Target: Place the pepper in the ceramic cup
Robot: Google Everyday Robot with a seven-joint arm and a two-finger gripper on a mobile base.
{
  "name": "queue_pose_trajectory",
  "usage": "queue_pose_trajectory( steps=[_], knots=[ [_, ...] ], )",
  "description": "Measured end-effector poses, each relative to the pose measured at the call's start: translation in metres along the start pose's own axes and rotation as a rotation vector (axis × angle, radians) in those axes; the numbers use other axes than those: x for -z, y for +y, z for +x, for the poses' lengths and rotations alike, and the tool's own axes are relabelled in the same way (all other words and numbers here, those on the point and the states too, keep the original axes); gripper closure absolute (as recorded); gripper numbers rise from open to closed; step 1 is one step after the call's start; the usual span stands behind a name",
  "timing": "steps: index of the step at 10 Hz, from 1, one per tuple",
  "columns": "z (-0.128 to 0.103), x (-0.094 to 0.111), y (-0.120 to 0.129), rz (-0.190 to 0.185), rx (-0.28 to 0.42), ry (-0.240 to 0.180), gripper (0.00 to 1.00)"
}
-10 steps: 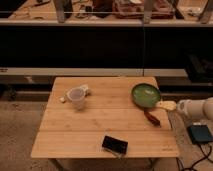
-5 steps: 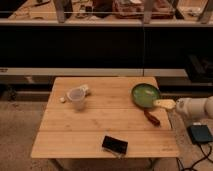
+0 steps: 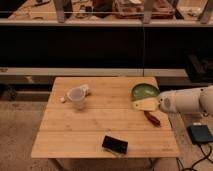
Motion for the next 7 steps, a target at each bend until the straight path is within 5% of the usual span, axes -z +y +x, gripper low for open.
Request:
queue_pose_trajectory(
  steps=[7],
  knots=[
    [-0.0007,-0.0012,-0.0065,-0.002,0.023,-0.013,0.2]
  ],
)
